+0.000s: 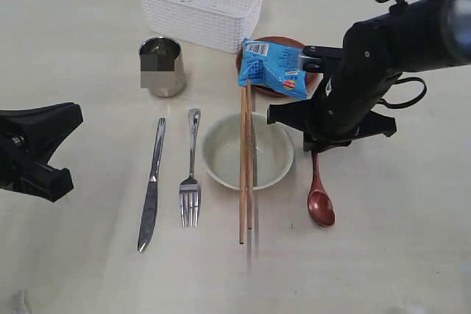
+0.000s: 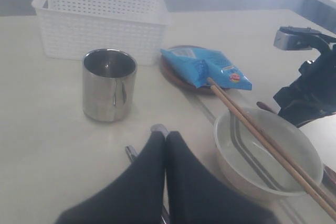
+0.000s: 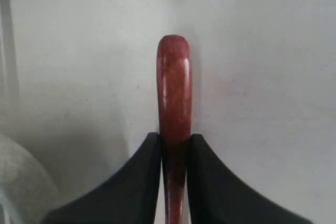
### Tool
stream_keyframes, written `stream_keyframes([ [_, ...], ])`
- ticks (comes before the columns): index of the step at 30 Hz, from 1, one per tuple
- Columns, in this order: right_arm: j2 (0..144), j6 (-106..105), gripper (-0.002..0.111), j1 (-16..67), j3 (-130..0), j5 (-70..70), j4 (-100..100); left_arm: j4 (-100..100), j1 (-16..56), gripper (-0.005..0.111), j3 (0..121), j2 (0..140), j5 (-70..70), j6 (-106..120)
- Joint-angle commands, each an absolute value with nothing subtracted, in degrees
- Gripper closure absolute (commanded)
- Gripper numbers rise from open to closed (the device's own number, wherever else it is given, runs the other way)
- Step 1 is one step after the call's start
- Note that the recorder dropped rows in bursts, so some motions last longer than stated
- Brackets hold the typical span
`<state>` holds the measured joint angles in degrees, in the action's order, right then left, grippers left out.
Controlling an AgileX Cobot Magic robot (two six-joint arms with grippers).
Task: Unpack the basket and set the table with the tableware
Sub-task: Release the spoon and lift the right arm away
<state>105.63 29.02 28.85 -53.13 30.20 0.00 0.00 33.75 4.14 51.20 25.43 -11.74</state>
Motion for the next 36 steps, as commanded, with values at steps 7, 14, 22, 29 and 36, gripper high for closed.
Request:
stream_keyframes([
  [7,105.7,29.4,0.105,28.9,-53.3,29.1,0.0,0.0,33.9,0.107,3.7,50.9,25.5,-11.9],
  [14,105.7,30.7,0.059,28.9,-53.3,27.6,0.0,0.0,33.9,0.107,3.7,50.9,25.5,-11.9],
  [22,96.2,30.6,0.066,28.7,-53.3,27.0,0.0,0.0,33.9,0.107,3.7,50.9,25.5,-11.8],
  [29,72.4,26.4,0.081,28.7,-53.3,32.0,-10.8,0.0,33.9,0.107,3.7,50.9,25.5,-11.9],
  [36,58.2,24.7,0.108,28.7,-51.6,33.4,-11.9,0.0,33.9,0.107,3.7,50.9,25.5,-11.9],
])
